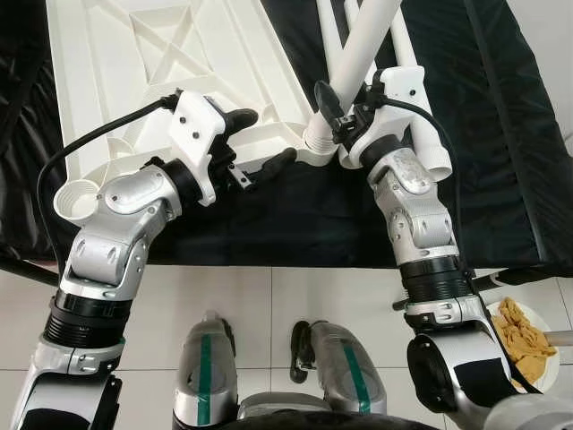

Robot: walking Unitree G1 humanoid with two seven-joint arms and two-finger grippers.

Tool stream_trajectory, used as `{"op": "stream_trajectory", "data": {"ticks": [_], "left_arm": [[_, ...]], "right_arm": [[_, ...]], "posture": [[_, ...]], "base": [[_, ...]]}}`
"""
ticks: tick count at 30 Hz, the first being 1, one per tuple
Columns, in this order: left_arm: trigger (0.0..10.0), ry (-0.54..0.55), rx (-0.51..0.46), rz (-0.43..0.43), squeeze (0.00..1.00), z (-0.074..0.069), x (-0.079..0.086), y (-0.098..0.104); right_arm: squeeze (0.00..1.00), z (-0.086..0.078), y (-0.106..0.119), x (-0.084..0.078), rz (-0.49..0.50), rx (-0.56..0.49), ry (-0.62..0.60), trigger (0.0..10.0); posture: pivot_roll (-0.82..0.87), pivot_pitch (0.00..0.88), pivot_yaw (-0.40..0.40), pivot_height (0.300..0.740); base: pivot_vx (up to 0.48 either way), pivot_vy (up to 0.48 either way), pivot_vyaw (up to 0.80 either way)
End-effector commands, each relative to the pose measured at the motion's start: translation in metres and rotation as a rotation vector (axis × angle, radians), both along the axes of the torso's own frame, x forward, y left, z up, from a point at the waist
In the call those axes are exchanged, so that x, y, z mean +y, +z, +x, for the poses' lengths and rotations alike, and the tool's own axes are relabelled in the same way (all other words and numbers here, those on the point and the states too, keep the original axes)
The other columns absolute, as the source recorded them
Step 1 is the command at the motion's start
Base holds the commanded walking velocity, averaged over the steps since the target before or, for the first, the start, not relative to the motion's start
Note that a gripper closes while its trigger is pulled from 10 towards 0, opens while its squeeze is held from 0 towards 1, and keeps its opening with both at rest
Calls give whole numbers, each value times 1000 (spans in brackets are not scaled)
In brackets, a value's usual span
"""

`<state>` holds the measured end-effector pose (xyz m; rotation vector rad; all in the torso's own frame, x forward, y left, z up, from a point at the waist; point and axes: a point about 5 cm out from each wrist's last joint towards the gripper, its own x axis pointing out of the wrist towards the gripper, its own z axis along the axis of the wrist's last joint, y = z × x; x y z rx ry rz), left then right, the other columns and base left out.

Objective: Building children table

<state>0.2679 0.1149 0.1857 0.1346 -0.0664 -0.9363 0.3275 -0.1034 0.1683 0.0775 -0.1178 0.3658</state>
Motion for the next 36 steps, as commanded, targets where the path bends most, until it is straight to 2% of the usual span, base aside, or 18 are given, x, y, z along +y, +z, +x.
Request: {"op": "stream_trajectory", "data": {"ticks": [1, 20, 36], "left_arm": [[10000, 24, -10, 6, 0, -1, 1, 2], [10000, 42, -1, -1, 0, -5, 1, 0], [10000, 50, 3, -3, 0, -5, 2, 0]], "right_arm": [[0, -4, -42, -11, -49, 185, -82, 10000], [0, -3, -36, -1, -49, 134, -219, 10000], [0, -12, -39, 1, -14, 86, -332, 10000]], "posture": [[82, 70, -38, 740], [86, 96, -47, 740], [85, 104, -47, 740]], "base": [[0, 0, 0], [0, 0, 0], [0, 0, 0]]}}
